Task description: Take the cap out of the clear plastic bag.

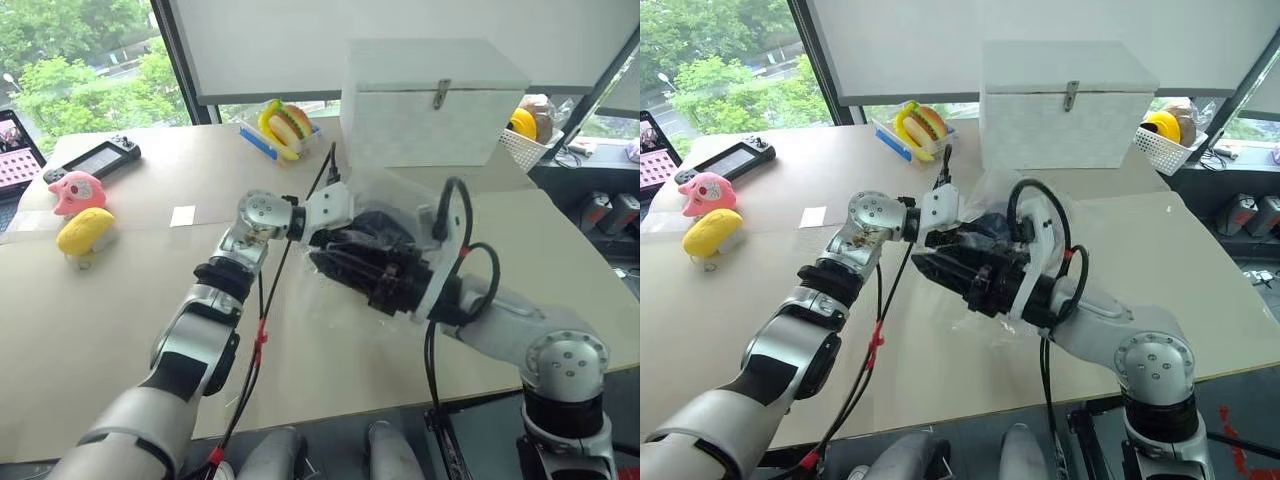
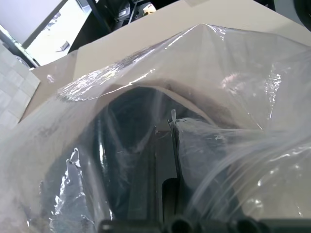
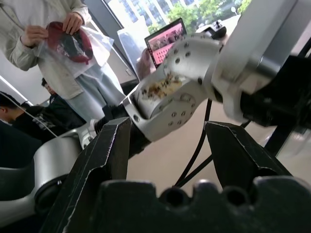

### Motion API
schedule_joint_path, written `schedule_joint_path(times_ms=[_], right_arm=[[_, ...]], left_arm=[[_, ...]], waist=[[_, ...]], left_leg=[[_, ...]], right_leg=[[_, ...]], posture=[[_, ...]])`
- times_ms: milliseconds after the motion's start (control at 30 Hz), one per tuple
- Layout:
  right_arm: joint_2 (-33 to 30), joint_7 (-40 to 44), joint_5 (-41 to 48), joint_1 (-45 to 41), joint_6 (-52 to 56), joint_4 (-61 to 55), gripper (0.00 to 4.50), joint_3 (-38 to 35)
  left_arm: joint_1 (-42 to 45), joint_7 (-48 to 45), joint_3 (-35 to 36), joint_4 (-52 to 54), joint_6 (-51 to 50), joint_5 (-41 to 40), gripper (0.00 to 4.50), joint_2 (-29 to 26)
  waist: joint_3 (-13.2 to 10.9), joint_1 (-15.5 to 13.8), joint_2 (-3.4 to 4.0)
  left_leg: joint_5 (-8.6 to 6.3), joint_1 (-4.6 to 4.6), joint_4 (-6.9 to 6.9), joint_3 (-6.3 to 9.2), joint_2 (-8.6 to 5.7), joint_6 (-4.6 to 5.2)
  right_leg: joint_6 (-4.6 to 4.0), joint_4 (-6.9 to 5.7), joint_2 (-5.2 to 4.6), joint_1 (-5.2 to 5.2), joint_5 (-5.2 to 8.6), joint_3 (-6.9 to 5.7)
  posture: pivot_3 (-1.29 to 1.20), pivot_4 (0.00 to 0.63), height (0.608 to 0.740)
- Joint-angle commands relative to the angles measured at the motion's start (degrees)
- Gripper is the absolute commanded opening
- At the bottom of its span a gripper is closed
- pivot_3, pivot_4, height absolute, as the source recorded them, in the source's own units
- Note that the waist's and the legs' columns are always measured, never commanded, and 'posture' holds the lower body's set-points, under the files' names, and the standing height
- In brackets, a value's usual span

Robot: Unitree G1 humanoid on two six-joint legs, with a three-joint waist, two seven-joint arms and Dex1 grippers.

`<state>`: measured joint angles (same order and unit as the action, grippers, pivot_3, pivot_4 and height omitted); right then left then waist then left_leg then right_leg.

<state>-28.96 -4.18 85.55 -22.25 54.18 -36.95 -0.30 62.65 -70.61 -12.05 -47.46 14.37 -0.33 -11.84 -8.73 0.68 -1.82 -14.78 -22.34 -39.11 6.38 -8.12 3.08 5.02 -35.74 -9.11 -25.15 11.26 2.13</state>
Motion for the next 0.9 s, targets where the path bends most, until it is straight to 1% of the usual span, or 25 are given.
schedule_joint_path(times_ms=[33,133,167,200,267,300,367,433,500,567,700,833,900], right_arm=[[-3.4,-0.6,-4.1,2.1,1.4,-3.1,3.04,2.1],[-6.9,-1.4,-11.8,3.1,3.2,-3.7,3.04,5.2],[-9.9,-2.0,-18.2,2.7,4.2,-4.2,3.04,8.1],[-14.8,-2.5,-28.0,1.4,4.4,-5.6,3.04,13.1],[-22.2,-2.2,-43.0,-1.2,3.7,-7.9,3.04,21.6],[-24.5,-1.6,-47.9,-2.2,2.8,-8.6,3.04,24.6],[-25.9,-3.1,-54.6,-3.2,3.4,-9.2,3.04,27.3],[-26.2,-2.9,-59.7,-3.4,3.7,-9.4,3.04,29.2],[-25.1,-3.0,-64.1,-2.9,3.7,-9.6,3.04,30.2],[-23.5,-4.8,-70.1,-3.4,3.8,-9.2,3.04,31.9],[-21.9,-4.4,-81.5,-6.2,4.0,-6.4,3.04,37.4],[-18.0,-3.0,-90.9,-8.0,1.2,2.7,3.04,43.6],[-16.1,-1.8,-93.6,-7.7,-0.7,6.2,3.04,44.3]], left_arm=[[2.8,2.1,1.8,-0.3,-1.3,-1.6,0.09,1.0],[3.8,2.7,2.9,-0.8,-2.5,-2.5,0.09,1.7],[4.1,2.7,3.6,-0.5,-3.6,-3.4,0.09,2.1],[4.4,2.7,4.0,-0.3,-4.5,-3.9,0.09,2.3],[4.6,2.7,4.5,-0.1,-5.9,-4.6,0.09,2.5],[4.6,2.7,4.6,-0.1,-6.5,-4.8,0.09,2.5],[4.5,2.7,4.5,-0.4,-6.6,-4.7,0.09,2.5],[4.4,2.7,4.3,-0.5,-6.6,-4.6,0.09,2.4],[4.4,2.5,4.3,-0.6,-7.0,-4.7,0.09,2.4],[4.1,2.2,4.1,-1.2,-7.2,-4.6,0.09,2.2],[4.3,2.3,4.2,-1.7,-7.3,-4.6,0.09,2.2],[4.9,2.7,4.3,-2.5,-7.7,-4.7,0.09,2.5],[4.9,2.9,4.3,-2.5,-7.6,-4.7,0.09,2.5]], waist=[[0.0,0.0,0.00],[0.0,0.1,-0.01],[0.0,0.1,-0.02],[0.0,0.1,-0.01],[0.0,0.0,0.00],[0.0,0.1,0.00],[0.0,0.2,0.02],[0.0,0.3,0.01],[0.0,0.2,0.01],[0.0,0.1,0.01],[0.0,0.0,0.01],[0.0,0.0,0.01],[0.0,0.1,0.01]], left_leg=[[0.00,0.00,0.00,-0.01,-0.01,0.00],[-0.01,-0.01,-0.01,-0.06,-0.01,0.01],[-0.01,-0.01,-0.01,-0.07,-0.01,0.01],[-0.02,0.00,-0.02,-0.08,-0.01,0.04],[-0.03,0.01,-0.04,-0.13,-0.02,0.05],[-0.02,0.02,-0.05,-0.13,-0.02,0.03],[0.04,-0.01,-0.08,-0.25,0.00,-0.06],[0.18,-0.02,-0.09,-0.28,0.08,-0.31],[0.17,-0.07,-0.09,-0.30,0.07,-0.29],[0.14,-0.11,-0.15,-0.30,0.03,-0.24],[0.09,-0.24,-0.40,-0.32,-0.02,-0.15],[0.06,-0.29,-0.64,-0.31,0.00,-0.12],[0.06,-0.29,-0.66,-0.33,-0.01,-0.12]], right_leg=[[0.02,0.02,0.00,0.01,-0.01,0.00],[0.04,0.04,0.00,0.00,-0.02,0.01],[0.04,0.08,-0.01,-0.02,-0.02,0.02],[0.04,0.19,-0.01,-0.02,-0.02,0.02],[0.06,0.34,-0.02,-0.03,-0.03,-0.01],[0.07,0.41,0.00,0.01,-0.03,-0.07],[0.11,0.49,-0.04,-0.04,-0.08,-0.13],[0.10,0.61,-0.03,0.01,-0.10,-0.19],[0.10,0.61,-0.09,-0.01,-0.10,-0.18],[0.15,0.64,-0.12,-0.01,-0.15,-0.17],[0.21,0.66,-0.13,-0.04,-0.21,-0.17],[0.24,0.65,-0.08,0.02,-0.30,-0.20],[0.25,0.64,-0.09,0.04,-0.32,-0.19]], posture=[[0.00,0.150,0.737],[0.00,0.150,0.737],[0.00,0.150,0.737],[0.00,0.150,0.737],[0.00,0.150,0.737],[0.00,0.150,0.737],[0.00,0.150,0.737],[0.00,0.150,0.737],[0.00,0.150,0.737],[0.00,0.150,0.737],[0.00,0.150,0.737],[0.00,0.150,0.737],[0.00,0.150,0.737]])
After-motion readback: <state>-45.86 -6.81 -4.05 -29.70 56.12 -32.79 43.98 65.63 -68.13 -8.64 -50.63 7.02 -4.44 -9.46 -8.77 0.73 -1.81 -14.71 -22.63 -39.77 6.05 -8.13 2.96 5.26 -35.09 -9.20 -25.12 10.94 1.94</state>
